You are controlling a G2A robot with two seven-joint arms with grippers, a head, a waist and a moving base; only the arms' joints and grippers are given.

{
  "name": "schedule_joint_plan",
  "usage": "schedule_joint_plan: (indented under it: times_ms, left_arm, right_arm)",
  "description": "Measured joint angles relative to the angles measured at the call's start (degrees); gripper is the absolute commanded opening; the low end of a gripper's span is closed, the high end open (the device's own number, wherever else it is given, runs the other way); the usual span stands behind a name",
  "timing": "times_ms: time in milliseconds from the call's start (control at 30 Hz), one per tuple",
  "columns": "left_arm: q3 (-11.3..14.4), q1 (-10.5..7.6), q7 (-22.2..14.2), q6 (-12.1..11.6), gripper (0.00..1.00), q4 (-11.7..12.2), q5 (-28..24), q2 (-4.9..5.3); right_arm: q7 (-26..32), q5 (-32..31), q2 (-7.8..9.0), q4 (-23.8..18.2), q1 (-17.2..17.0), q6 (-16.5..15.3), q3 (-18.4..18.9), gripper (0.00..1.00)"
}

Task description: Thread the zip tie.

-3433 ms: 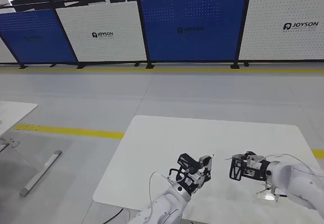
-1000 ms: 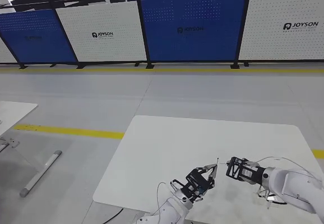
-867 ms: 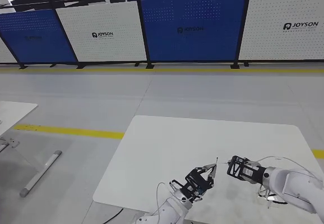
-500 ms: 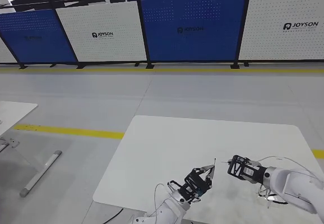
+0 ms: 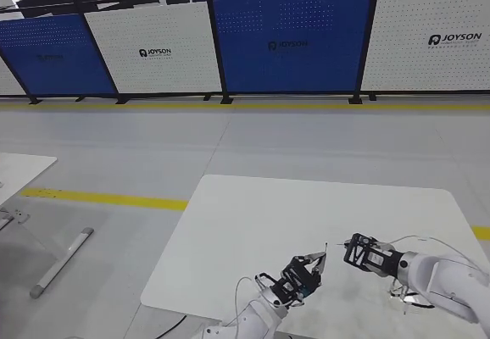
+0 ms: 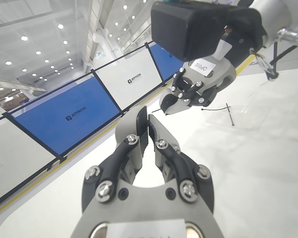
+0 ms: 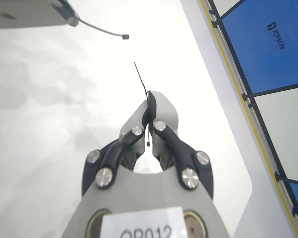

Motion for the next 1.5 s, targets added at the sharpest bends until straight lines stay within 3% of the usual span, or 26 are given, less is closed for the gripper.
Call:
schedule_joint_plan:
  times_ms: [300,567,1500]
  left_arm:
    - [0.4,-0.08,0.5,0.7,0.0,-0.3,0.0,0.12]
    - [0.6,-0.2,-0.3,-0.1,0.0,-0.1,0.0,0.04]
    - [1.2,-0.52,0.4,0.7,0.0,0.2,0.0,-0.2]
  right_arm:
    - [0.2,0.2,-0.05,0.0,-0.2,0.0,0.3,0.0]
    - [1.3,-1.6,-0.52,-0.9,-2.3,0.0,2.5,0.0]
    - [3.0,-3.6,-1.37,-1.8,-6.2,0.0,6.6,0.0]
